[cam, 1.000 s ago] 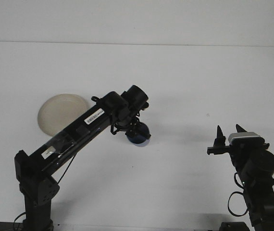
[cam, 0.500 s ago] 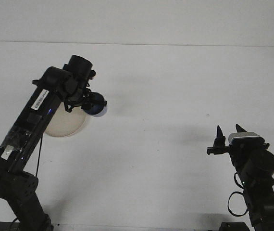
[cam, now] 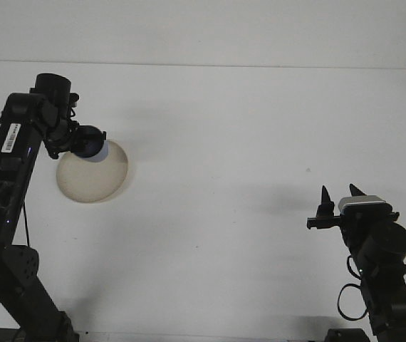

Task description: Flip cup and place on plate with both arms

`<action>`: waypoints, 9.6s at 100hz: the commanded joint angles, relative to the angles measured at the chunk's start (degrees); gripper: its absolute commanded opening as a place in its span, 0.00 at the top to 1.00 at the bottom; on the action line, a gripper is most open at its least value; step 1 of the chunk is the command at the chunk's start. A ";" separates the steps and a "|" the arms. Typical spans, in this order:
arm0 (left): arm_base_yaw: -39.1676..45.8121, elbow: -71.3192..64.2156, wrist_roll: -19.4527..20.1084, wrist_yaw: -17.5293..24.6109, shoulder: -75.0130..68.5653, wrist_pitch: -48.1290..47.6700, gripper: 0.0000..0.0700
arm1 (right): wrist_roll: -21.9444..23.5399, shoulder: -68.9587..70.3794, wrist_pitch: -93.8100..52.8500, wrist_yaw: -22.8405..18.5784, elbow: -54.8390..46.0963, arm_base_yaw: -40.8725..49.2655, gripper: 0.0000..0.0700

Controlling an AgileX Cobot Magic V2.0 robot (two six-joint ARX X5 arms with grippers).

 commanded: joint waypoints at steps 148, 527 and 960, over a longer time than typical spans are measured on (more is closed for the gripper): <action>6.88 -6.23 -0.15 3.52 8.87 6.16 0.62 | -0.07 0.09 0.55 0.02 0.35 0.07 0.40; -4.48 -78.60 1.18 1.09 -75.65 59.34 0.98 | -0.07 0.07 0.74 -0.02 0.37 0.09 1.00; -4.15 -111.08 -0.83 1.36 -104.56 78.01 0.98 | -0.02 -38.91 20.24 0.13 -34.47 -2.47 1.00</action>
